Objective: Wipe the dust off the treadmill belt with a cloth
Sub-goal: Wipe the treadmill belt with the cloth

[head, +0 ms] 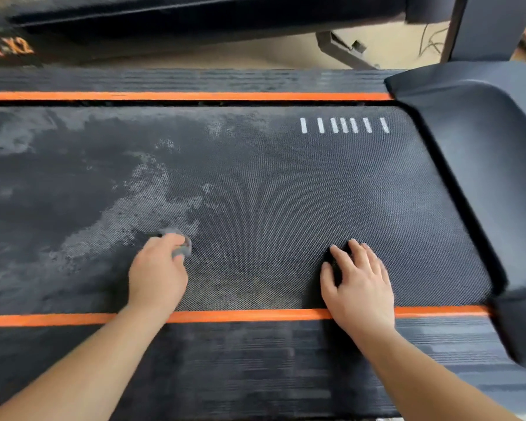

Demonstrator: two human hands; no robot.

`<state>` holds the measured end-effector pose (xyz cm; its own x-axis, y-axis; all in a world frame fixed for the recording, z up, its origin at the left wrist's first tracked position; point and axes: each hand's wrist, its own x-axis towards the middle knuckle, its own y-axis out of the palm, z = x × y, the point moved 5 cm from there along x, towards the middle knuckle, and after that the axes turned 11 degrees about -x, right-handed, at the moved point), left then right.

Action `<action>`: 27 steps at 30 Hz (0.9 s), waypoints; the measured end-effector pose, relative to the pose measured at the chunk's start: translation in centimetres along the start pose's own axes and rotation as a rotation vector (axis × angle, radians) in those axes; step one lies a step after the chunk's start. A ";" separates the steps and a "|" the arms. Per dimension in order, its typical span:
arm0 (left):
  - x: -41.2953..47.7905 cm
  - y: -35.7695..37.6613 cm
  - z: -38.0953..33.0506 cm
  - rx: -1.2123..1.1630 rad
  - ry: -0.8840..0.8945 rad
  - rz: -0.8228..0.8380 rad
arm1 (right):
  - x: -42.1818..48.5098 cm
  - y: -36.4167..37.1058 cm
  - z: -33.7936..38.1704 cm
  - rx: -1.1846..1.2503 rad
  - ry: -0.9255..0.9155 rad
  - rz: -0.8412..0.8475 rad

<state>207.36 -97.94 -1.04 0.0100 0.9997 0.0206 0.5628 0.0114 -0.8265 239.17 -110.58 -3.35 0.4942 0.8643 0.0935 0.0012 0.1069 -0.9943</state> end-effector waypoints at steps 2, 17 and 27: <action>-2.4 2.1 -3.7 -0.042 -0.073 0.009 | 0.0 0.0 -0.1 0.001 0.002 -0.001; -2.0 0.7 -1.3 0.109 -0.016 -0.005 | 0.0 -0.2 0.0 -0.017 -0.006 0.036; -2.4 3.3 -3.6 0.090 0.458 0.285 | 0.0 -0.5 0.1 0.025 -0.001 0.005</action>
<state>212.15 -100.39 -1.82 0.5225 0.8525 0.0148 0.4119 -0.2372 -0.8798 239.10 -110.63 -2.80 0.4936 0.8651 0.0886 -0.0231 0.1149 -0.9931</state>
